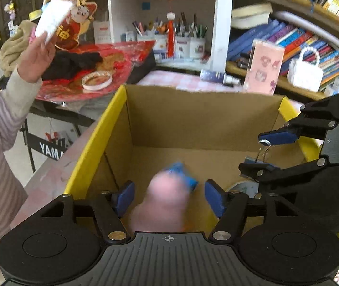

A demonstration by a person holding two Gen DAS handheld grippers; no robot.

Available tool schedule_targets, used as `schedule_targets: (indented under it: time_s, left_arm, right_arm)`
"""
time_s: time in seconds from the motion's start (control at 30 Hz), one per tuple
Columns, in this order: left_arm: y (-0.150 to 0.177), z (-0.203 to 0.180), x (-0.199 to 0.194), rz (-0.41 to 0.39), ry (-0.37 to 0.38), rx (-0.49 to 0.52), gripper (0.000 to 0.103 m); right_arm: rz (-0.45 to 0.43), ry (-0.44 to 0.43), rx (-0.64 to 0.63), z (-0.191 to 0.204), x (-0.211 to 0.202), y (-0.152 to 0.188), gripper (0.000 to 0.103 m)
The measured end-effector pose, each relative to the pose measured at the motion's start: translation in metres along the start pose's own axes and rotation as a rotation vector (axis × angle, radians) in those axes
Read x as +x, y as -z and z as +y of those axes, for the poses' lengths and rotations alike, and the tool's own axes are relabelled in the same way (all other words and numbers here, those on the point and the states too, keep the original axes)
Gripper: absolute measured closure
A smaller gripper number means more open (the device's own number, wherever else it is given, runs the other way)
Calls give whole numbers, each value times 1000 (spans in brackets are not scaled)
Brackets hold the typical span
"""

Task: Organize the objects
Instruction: 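Release the pink plush into the box with the left tool while the right drops the clip, then withdraw both open tools from the box back toward the table objects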

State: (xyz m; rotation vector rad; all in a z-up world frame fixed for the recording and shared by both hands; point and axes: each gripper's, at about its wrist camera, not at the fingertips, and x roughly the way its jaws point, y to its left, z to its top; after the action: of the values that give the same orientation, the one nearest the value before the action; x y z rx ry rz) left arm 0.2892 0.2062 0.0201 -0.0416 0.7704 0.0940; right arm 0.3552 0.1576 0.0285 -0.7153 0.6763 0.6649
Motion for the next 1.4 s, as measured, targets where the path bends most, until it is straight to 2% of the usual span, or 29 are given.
schedule_targets:
  time_s: [0.03, 0.1, 0.3, 0.5, 0.63, 0.77, 0.97, 1.13, 1.27, 1.4]
  left_arm:
    - [0, 1, -6, -17, -2, -5, 27]
    - [0, 2, -19, -70, -23, -10, 9]
    - [5, 2, -69, -199, 35, -3, 8]
    - [35, -2, -118, -247, 92, 43, 7]
    - [62, -1, -144, -241, 102, 63, 7]
    - [91, 3, -165, -212, 106, 53, 7]
    - [139, 6, -178, -122, 104, 40, 7]
    - [172, 5, -181, -39, 117, 21, 7]
    - [185, -4, -183, -11, 128, 64, 7]
    - [184, -17, -181, -2, 158, 97, 7]
  right_arm:
    - [-13, 9, 17, -2, -5, 1, 65]
    - [-34, 23, 54, -6, -16, 3, 62]
    - [-103, 62, 175, -10, -59, 14, 54]
    - [-144, 124, 304, 10, -105, 33, 52]
    - [-183, 186, 380, 36, -136, 56, 50]
    - [-158, 233, 480, 63, -156, 84, 50]
    - [-45, 234, 656, 112, -174, 135, 51]
    - [41, 220, 716, 153, -187, 167, 52]
    - [92, 216, 736, 175, -197, 188, 51]
    - [106, 248, 777, 176, -208, 205, 51]
